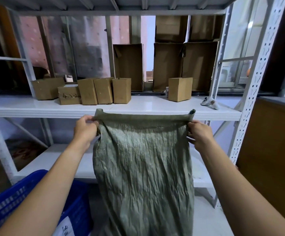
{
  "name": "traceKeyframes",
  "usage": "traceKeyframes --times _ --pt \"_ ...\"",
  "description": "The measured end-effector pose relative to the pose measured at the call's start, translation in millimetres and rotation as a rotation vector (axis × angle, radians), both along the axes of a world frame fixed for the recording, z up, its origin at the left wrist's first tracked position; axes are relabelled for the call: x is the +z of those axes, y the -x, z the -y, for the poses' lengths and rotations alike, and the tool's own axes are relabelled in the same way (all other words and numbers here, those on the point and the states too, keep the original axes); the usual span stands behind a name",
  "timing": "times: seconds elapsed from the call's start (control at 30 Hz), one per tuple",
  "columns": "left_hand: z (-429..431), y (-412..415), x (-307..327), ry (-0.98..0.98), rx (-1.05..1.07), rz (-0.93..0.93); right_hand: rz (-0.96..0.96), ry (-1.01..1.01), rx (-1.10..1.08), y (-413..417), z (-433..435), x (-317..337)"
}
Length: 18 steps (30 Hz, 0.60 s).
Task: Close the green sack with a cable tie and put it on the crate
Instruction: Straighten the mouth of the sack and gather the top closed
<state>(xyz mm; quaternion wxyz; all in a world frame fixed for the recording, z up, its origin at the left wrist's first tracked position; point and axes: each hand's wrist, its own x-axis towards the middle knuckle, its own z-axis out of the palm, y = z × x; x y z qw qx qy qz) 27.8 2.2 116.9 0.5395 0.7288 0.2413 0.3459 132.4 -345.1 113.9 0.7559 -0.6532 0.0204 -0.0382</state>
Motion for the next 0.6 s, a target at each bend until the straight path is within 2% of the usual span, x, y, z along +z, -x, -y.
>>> traceKeyframes --times 0.07,0.13,0.3,0.47,0.6 --pt "2.2 -0.3 2.2 0.337 -0.123 0.043 -0.096 -0.047 0.062 2.6 -0.1 -0.3" --pt "5.5 1.3 1.6 0.486 -0.2 0.044 -0.14 -0.092 0.085 2.2 1.8 0.0" --pt "10.5 0.5 -1.3 0.624 -0.347 -0.004 -0.193 -0.281 0.148 1.1 -0.5 -1.0" --pt "9.9 -7.0 0.0 0.635 -0.339 0.067 -0.209 -0.315 0.184 0.3 -2.0 1.1" --pt "9.3 -8.2 -5.8 0.635 -0.302 0.135 -0.147 -0.361 0.145 -1.5 -4.3 -3.0"
